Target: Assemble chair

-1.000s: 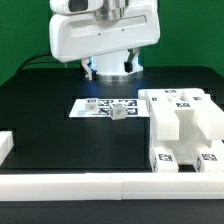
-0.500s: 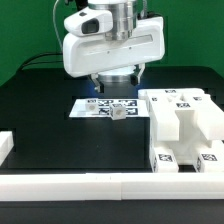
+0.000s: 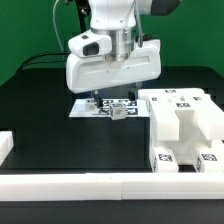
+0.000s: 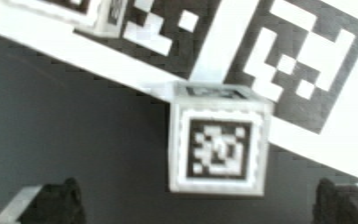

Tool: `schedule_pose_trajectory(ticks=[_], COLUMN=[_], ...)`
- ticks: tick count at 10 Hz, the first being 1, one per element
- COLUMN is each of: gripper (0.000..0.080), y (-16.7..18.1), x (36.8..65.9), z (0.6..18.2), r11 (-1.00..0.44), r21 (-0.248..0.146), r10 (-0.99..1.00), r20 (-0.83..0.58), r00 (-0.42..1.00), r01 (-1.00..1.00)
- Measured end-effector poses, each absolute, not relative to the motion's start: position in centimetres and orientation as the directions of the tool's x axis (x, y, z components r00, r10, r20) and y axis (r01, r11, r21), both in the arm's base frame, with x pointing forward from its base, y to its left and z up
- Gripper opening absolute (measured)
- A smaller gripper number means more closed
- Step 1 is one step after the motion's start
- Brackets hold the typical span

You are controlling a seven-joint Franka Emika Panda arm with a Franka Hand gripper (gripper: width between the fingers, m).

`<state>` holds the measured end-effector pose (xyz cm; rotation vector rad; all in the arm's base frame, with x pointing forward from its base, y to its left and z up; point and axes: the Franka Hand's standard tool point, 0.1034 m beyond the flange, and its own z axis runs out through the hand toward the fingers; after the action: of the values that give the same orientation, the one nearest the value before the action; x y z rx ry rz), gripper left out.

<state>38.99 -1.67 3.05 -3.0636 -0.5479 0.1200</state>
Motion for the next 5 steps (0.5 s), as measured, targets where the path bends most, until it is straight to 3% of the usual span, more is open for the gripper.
schedule_pose_trajectory(ticks=[4, 5], gripper=[0.0649, 0.049], y=[-2.5, -2.5], x=[38.7, 38.7], z=[1.2, 1.2], r11=[-0.938, -0.938], r21=[-0.011, -0.011], r10=[0.346, 0.346], r20=[-0.068, -0.069], r00=[0.936, 0.936], r01=[0.346, 0.346])
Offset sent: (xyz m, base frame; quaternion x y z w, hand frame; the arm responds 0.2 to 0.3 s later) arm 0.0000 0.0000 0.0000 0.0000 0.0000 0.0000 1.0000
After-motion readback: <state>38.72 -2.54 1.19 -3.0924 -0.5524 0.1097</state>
